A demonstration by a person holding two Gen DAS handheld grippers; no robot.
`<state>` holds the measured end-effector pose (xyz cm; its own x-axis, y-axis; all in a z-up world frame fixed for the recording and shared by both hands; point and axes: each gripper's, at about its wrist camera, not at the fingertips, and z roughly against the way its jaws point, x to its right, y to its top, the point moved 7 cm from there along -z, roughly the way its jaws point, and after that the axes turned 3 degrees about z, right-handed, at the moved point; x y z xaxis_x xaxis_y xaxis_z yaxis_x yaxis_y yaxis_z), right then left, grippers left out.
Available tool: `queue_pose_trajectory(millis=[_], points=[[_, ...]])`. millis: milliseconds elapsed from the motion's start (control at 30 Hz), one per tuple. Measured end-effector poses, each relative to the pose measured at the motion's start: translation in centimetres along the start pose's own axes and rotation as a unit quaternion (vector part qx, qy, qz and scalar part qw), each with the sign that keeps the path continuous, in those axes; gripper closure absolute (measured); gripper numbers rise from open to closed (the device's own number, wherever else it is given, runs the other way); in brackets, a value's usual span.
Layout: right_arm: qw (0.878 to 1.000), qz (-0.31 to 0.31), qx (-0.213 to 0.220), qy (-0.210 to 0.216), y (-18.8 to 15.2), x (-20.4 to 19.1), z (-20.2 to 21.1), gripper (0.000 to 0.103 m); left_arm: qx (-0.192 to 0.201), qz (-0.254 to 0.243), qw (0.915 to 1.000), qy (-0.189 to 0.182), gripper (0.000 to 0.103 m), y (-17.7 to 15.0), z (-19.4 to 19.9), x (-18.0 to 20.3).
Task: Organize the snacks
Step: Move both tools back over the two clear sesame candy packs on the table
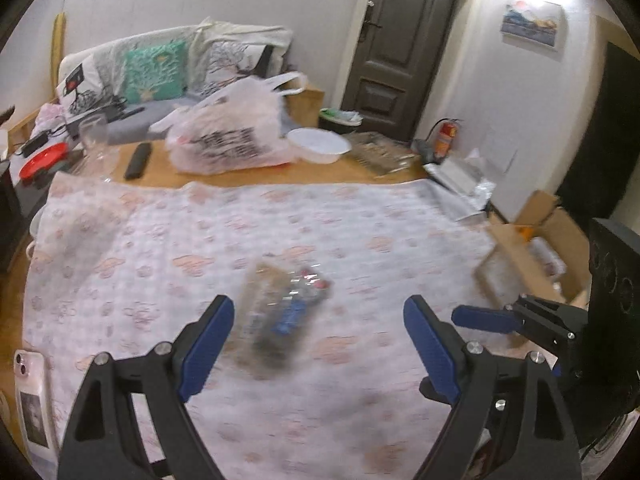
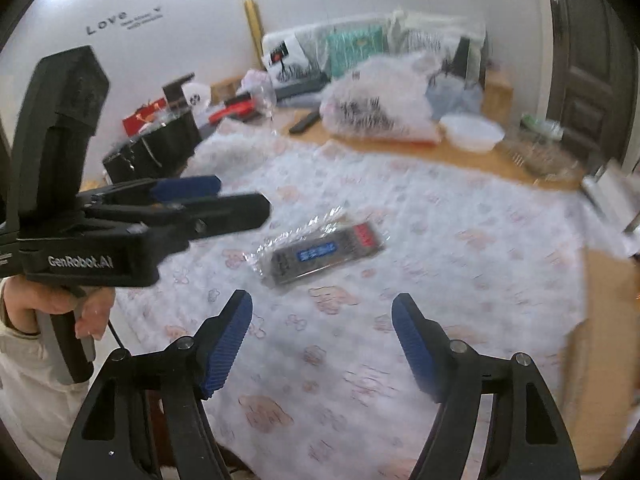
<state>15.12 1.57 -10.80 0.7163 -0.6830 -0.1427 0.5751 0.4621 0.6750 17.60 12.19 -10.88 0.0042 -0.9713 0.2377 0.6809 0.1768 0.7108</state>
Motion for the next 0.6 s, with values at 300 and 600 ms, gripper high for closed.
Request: queue_pose_trajectory(millis=[300,600], points=[[0.996,-0.071,-0.048,0.007,0.6,0.7,-8.0,0.033,-0.030,-0.003,0.9995,-0.009,0.029,0.1,-6.3,-5.8],[0.994,-0.096,-0.059,-0.012,2.4,-0.6,-12.3,0.020,-0.041,0.021,0.9988,-0.015,0.027,0.1,-9.1,-9.2]])
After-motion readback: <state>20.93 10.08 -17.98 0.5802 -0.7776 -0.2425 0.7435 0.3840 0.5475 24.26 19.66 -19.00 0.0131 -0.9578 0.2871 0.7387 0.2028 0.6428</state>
